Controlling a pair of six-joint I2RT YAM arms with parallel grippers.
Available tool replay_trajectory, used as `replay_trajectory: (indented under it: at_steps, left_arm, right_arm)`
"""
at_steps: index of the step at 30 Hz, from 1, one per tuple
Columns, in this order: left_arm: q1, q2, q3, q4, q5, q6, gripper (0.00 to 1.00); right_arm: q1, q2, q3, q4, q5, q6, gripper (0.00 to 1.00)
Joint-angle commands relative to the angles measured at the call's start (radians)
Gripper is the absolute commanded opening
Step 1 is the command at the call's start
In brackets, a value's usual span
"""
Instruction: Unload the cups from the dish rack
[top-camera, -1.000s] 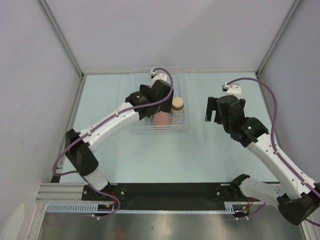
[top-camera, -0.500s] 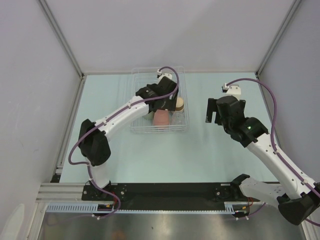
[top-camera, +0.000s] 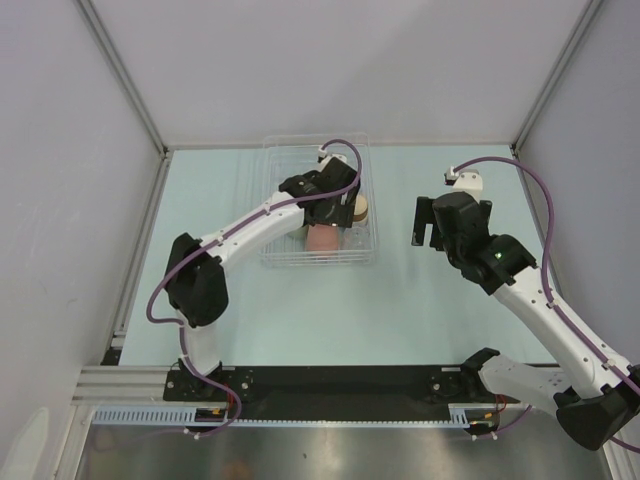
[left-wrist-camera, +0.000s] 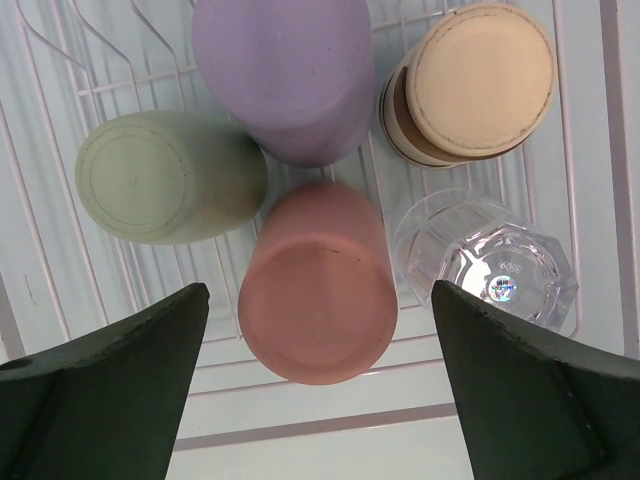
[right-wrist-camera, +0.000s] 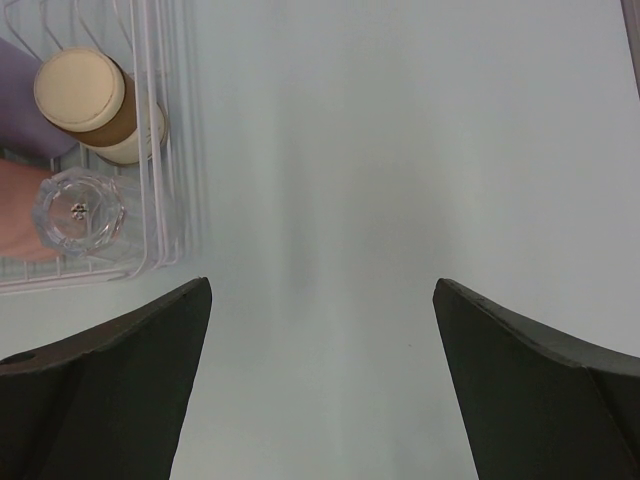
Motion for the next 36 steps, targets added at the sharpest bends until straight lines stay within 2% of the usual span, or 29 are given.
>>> replay_trajectory:
  at_steps: [1,8,11,14,16,17,20,25,28,29,36]
  left_arm:
    - [0.003,0.008,0.023,-0.001,0.013,-0.023,0.97]
    - [0.005,0.019,0.012,-0.001,0.010,-0.023,0.90]
    - [0.005,0.017,0.009,0.000,0.008,-0.023,0.82]
    - [0.005,0.020,0.007,0.000,0.008,-0.021,0.70]
    - [0.005,0.022,0.007,-0.001,0.010,-0.021,0.68]
    - [0.005,0.024,0.007,0.000,0.011,-0.019,0.59]
    - [0.005,0.028,0.007,0.000,0.018,-0.019,0.49]
    - [0.004,0.030,-0.003,0.002,0.022,-0.018,0.43]
    - [0.005,0.033,-0.010,0.000,0.016,-0.016,0.22]
    - [0.005,0.033,-0.010,0.000,0.015,-0.016,0.01]
    - [0.005,-0.027,-0.013,0.000,-0.027,-0.003,0.00]
  right_arm:
    - [0.004,-0.014,-0.003,0.010,0.009,0.012,1.00]
    - [0.004,-0.005,-0.011,0.019,0.012,0.012,1.00]
    - [0.004,0.000,-0.014,0.023,0.011,0.011,1.00]
    - [0.004,0.007,-0.014,0.025,0.008,0.011,1.00]
    - [0.004,0.007,-0.016,0.027,0.008,0.014,1.00]
    - [0.004,0.007,-0.017,0.027,0.006,0.011,1.00]
    - [0.004,0.006,-0.019,0.025,0.006,0.011,1.00]
    - [0.004,0.001,-0.020,0.023,0.006,0.012,1.00]
    - [0.004,0.001,-0.022,0.023,0.003,0.012,1.00]
    - [0.004,0.001,-0.023,0.023,0.000,0.012,1.00]
    - [0.004,0.007,-0.016,0.028,-0.002,0.006,1.00]
